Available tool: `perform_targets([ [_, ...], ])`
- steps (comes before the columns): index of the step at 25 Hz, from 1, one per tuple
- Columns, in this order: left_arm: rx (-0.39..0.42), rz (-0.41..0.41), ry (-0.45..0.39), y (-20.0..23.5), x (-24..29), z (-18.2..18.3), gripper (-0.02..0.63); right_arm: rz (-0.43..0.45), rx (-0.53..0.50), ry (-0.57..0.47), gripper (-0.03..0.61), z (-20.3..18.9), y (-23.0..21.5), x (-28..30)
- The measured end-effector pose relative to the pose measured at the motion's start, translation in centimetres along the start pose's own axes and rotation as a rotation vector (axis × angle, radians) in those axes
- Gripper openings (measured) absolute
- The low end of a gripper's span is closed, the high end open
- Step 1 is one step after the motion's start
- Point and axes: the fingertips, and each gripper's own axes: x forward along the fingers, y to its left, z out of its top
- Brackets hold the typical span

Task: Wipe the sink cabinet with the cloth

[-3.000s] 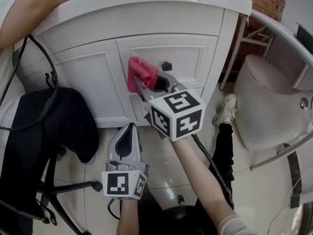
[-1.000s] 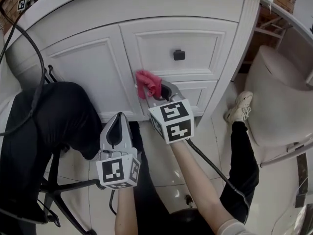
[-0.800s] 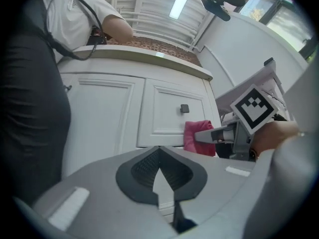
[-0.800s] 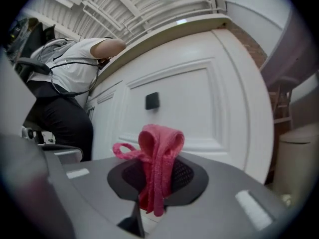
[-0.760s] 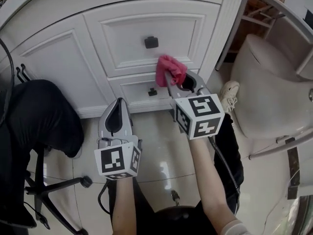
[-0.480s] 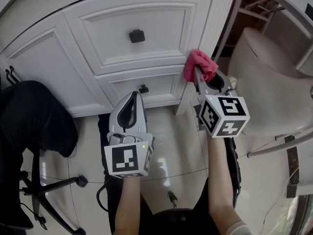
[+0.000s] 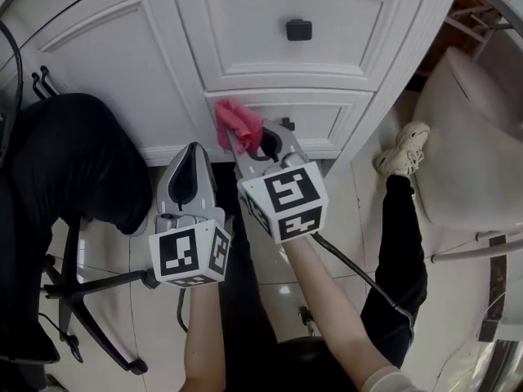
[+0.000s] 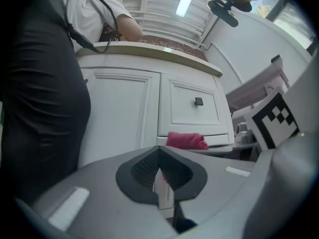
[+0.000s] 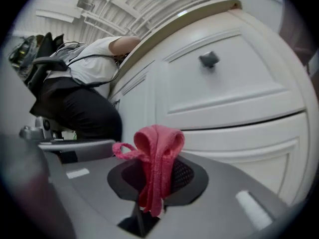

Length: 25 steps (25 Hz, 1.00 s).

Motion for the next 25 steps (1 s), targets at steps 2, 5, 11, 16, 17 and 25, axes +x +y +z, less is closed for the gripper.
perform_targets([
  [2, 0.013, 0.01, 0.019, 1.4, -0.4, -0.7, 0.015, 0.035, -0.056, 0.018, 0.064, -1.1, 2.1, 2.4],
  [5, -0.008, 0.038, 0.047, 2.7, -0.4, -2.4, 0.015, 0.035, -0.09, 0.033, 0.064, -1.7, 1.9, 3.6],
  [11, -0.027, -0.051, 0.047, -2.4, 2.5, -3.4, 0.015, -0.075, -0.152, 0.039, 0.064, -0.8, -4.2, -0.3],
  [16, -0.027, -0.139, 0.042, -7.9, 4.2, -3.7, 0.015, -0.273, -0.057, -0.004, 0.063, -0.5, -12.5, -6.8],
  [17, -0.021, -0.152, 0.044, -8.7, 4.3, -3.8, 0.015, -0.328, -0.048, -0.007, 0.063, -0.6, -14.6, -8.3],
  [25, -0.009, -0.146, 0.039, -9.9, 4.2, -4.3, 0.015, -0.517, -0.004, 0.017, 0.061, -1.5, -22.3, -15.1],
])
